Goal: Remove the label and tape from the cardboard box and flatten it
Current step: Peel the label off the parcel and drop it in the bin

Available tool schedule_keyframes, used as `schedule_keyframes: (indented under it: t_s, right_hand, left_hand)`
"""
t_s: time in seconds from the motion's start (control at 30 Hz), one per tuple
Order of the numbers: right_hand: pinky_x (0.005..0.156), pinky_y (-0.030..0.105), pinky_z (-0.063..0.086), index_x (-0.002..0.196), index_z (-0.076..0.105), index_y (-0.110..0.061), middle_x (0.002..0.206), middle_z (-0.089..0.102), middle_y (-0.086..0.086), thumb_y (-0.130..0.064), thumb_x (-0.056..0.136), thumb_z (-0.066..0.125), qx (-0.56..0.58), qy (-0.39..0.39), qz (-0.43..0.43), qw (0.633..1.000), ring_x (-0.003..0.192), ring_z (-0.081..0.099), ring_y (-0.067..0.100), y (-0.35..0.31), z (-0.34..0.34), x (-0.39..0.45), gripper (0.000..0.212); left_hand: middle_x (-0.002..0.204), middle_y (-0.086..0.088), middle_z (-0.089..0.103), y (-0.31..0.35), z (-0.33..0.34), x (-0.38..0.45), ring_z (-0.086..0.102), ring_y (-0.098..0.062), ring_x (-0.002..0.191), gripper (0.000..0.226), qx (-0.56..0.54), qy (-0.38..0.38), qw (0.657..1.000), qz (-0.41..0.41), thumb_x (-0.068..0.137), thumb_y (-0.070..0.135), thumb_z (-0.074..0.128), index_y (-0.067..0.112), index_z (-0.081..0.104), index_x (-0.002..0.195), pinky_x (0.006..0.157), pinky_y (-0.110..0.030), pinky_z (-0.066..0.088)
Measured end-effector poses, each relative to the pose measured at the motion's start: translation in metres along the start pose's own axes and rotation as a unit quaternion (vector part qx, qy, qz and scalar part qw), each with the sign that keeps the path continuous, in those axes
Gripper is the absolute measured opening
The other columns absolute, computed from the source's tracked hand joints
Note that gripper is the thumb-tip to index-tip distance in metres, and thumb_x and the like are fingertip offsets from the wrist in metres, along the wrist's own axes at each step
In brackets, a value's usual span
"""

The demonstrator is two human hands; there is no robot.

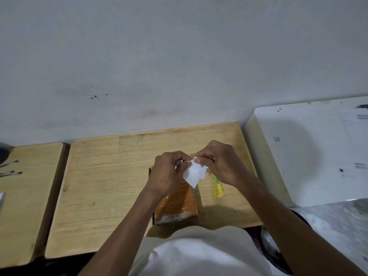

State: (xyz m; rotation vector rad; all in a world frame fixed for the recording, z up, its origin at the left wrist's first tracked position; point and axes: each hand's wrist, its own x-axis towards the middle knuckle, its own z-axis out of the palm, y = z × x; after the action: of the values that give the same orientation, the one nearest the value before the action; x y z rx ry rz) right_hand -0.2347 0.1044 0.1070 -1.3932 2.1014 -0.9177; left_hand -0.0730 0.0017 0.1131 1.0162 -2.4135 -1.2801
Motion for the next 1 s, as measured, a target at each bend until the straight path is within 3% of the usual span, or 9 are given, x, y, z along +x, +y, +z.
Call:
schedule_keyframes:
  t_s: [0.17, 0.3, 0.4, 0.47, 0.57, 0.63, 0.8, 0.93, 1.0]
  right_hand:
    - [0.067, 0.032, 0.048, 0.093, 0.070, -0.018, 0.091, 0.054, -0.009, -0.026, 0.092, 0.067, -0.048, -0.005, -0.022, 0.999, 0.081, 0.056, 0.011, 0.001, -0.004, -0.001, 0.009]
    - [0.066, 0.034, 0.049, 0.089, 0.064, -0.021, 0.080, 0.059, -0.014, -0.024, 0.094, 0.062, -0.041, 0.018, 0.017, 0.999, 0.077, 0.055, 0.008, 0.001, -0.010, -0.006, 0.006]
    - [0.056, 0.014, 0.041, 0.082, 0.065, -0.013, 0.068, 0.061, -0.011, -0.013, 0.092, 0.065, 0.013, 0.085, 0.051, 0.995, 0.066, 0.057, 0.001, -0.006, -0.004, -0.013, 0.009]
    - [0.055, 0.015, 0.039, 0.078, 0.065, -0.010, 0.067, 0.064, -0.007, -0.011, 0.090, 0.064, 0.034, 0.156, 0.099, 0.982, 0.064, 0.058, 0.004, -0.008, 0.005, -0.018, 0.012]
    - [0.064, 0.033, 0.053, 0.083, 0.069, -0.011, 0.074, 0.069, 0.001, -0.018, 0.093, 0.063, 0.204, 0.326, 0.262, 0.885, 0.071, 0.064, 0.020, 0.005, 0.001, -0.040, 0.014]
    - [0.063, 0.035, 0.055, 0.083, 0.070, -0.018, 0.072, 0.069, -0.005, -0.025, 0.095, 0.064, 0.272, 0.396, 0.315, 0.819, 0.069, 0.063, 0.014, 0.017, -0.010, -0.071, 0.015]
    - [0.055, 0.019, 0.053, 0.078, 0.072, -0.025, 0.063, 0.069, -0.010, -0.027, 0.092, 0.067, 0.221, 0.458, 0.362, 0.781, 0.056, 0.059, 0.003, 0.013, -0.007, -0.141, 0.016]
    - [0.064, 0.031, 0.057, 0.080, 0.071, -0.008, 0.072, 0.067, 0.017, -0.022, 0.091, 0.070, 0.212, 0.518, 0.399, 0.727, 0.063, 0.059, 0.014, 0.003, 0.012, -0.190, 0.018]
    - [0.059, 0.030, 0.055, 0.075, 0.069, -0.007, 0.068, 0.064, 0.017, -0.022, 0.090, 0.072, 0.192, 0.550, 0.408, 0.703, 0.060, 0.058, 0.013, -0.001, 0.016, -0.214, 0.021]
  left_hand:
    - [0.081, 0.003, 0.069, 0.004, 0.004, 0.006, 0.061, -0.013, 0.073, 0.009, 0.029, 0.034, 0.999, 0.022, 0.091, 0.021, 0.070, 0.016, 0.073, 0.084, 0.066, -0.032, 0.050]
    - [0.091, -0.004, 0.070, 0.008, 0.001, 0.011, 0.059, -0.022, 0.084, 0.011, 0.078, 0.041, 0.993, 0.076, 0.092, 0.016, 0.069, 0.012, 0.078, 0.088, 0.071, -0.036, 0.047]
    - [0.087, -0.002, 0.074, 0.014, 0.002, 0.013, 0.061, -0.020, 0.082, 0.011, 0.084, 0.056, 0.989, 0.104, 0.091, 0.015, 0.070, 0.014, 0.080, 0.087, 0.069, -0.033, 0.047]
    - [0.085, 0.003, 0.075, 0.018, 0.007, 0.010, 0.065, -0.014, 0.080, 0.012, 0.049, 0.078, 0.992, 0.088, 0.090, 0.016, 0.071, 0.016, 0.080, 0.082, 0.069, -0.026, 0.048]
    - [0.086, 0.014, 0.073, 0.007, 0.003, 0.004, 0.068, -0.002, 0.080, 0.011, -0.064, 0.112, 0.991, 0.030, 0.089, 0.020, 0.073, 0.027, 0.078, 0.083, 0.068, -0.020, 0.052]
    - [0.092, 0.013, 0.071, -0.009, -0.005, 0.007, 0.067, 0.001, 0.081, 0.006, -0.108, 0.108, 0.988, 0.018, 0.088, 0.020, 0.075, 0.024, 0.078, 0.084, 0.069, -0.023, 0.053]
    - [0.092, 0.001, 0.070, -0.022, 0.006, 0.013, 0.066, -0.006, 0.080, 0.006, -0.061, 0.023, 0.994, 0.085, 0.087, 0.017, 0.076, 0.011, 0.080, 0.087, 0.070, -0.024, 0.050]
    - [0.086, 0.008, 0.070, -0.008, 0.035, 0.006, 0.062, 0.005, 0.071, 0.004, -0.070, -0.034, 0.989, 0.128, 0.085, 0.018, 0.078, 0.015, 0.079, 0.088, 0.067, -0.009, 0.044]
    - [0.086, 0.007, 0.072, 0.002, 0.051, 0.001, 0.061, 0.006, 0.070, 0.005, -0.058, -0.062, 0.984, 0.154, 0.085, 0.017, 0.077, 0.015, 0.080, 0.089, 0.069, -0.007, 0.043]
